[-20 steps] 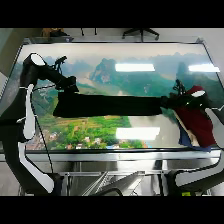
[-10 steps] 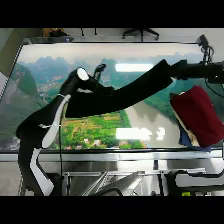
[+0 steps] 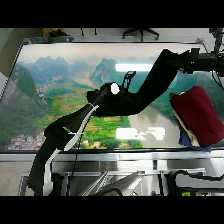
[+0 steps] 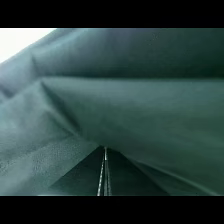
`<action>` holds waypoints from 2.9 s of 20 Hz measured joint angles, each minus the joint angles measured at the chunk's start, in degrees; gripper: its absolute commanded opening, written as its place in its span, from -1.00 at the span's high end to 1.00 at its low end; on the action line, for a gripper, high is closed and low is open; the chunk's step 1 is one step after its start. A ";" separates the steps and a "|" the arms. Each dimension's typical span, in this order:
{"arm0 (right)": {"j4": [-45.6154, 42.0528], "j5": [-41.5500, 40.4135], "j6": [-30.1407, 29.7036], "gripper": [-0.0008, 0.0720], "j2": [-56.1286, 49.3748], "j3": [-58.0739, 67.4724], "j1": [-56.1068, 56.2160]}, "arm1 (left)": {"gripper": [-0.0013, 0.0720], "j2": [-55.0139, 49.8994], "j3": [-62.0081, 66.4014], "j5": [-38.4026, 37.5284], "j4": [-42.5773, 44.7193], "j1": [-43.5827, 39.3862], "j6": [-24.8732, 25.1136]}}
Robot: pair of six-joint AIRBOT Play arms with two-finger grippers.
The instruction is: Fold the shirts.
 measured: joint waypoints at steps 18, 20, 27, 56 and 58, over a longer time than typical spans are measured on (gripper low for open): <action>-4.22 -43.82 -11.91 -0.59 -21.42 -4.46 45.81 | 0.92 67.19 -28.26 -26.49 -0.02 37.22 5.03; -3.69 -51.45 -16.90 -0.73 -24.83 -4.52 50.75 | 0.92 73.53 -34.77 -26.51 -0.07 38.18 5.25; -6.27 -50.53 -17.88 -0.72 -18.18 -4.50 47.87 | 0.92 90.33 -51.19 -22.99 0.00 39.08 5.46; -5.75 -25.97 -8.92 0.93 -18.40 -14.40 18.40 | 0.92 100.02 -54.90 -25.18 0.09 39.15 3.89; -4.26 -26.53 -9.40 0.93 -15.08 -10.93 16.65 | 0.92 100.02 -54.90 -25.22 0.07 39.15 3.87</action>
